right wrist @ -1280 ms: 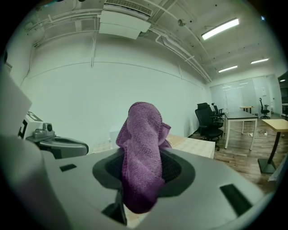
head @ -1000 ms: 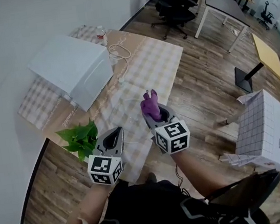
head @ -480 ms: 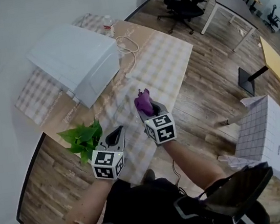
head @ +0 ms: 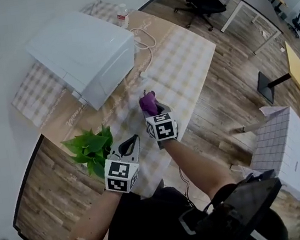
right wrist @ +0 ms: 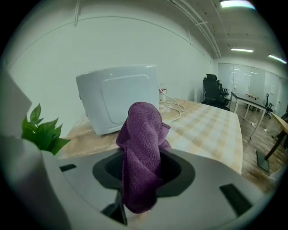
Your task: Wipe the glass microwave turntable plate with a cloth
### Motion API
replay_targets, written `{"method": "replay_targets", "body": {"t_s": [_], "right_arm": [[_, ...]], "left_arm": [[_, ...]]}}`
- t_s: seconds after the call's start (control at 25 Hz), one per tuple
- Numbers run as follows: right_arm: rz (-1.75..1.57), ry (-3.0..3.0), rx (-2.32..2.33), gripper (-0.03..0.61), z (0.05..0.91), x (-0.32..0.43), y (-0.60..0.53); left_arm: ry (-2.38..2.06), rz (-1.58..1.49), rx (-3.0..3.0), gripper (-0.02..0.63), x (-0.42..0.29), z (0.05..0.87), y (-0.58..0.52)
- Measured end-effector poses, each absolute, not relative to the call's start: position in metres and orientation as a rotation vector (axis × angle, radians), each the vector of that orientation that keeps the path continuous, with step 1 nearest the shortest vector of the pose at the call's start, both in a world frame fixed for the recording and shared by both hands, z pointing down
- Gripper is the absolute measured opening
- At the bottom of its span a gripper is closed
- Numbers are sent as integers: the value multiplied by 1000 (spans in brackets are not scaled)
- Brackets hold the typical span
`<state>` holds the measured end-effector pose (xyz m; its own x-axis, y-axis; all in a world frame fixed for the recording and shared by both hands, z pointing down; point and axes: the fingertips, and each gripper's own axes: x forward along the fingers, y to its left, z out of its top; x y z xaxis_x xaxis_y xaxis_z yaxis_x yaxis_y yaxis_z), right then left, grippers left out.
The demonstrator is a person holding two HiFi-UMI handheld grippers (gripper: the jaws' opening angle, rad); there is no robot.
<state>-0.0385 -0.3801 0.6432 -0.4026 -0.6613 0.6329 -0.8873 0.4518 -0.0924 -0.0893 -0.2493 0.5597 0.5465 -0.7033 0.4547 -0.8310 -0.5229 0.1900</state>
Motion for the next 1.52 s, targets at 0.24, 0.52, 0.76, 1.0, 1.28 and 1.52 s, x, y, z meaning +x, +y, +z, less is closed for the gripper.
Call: {"method": "replay_targets", "body": {"t_s": [0.24,0.52,0.76,1.0,1.28,1.52], "right_arm": [[577,-2101,1284,160,675,-39,-392],[624,-2018,1298,160,697,-22,-395],[653,-1988,1310,160,698,-6,-389],[647,-1956,1305,160,700,14,-379],[666,-1931,1323,163,700,39,-365],[674,-1896,1351,163,701,61,-353]], "left_arm": [[-1237,460,2387,3,-93,567,-248],[-1199,467,2394,3,-89,566,-242],[-1176,441,2399,3,-81,557,-238],[-1163,446,2412,3,-75,553,-233],[-1155,437,2430,2,-66,547,-227],[-1157,434,2426,3,-64,546,-220]]}}
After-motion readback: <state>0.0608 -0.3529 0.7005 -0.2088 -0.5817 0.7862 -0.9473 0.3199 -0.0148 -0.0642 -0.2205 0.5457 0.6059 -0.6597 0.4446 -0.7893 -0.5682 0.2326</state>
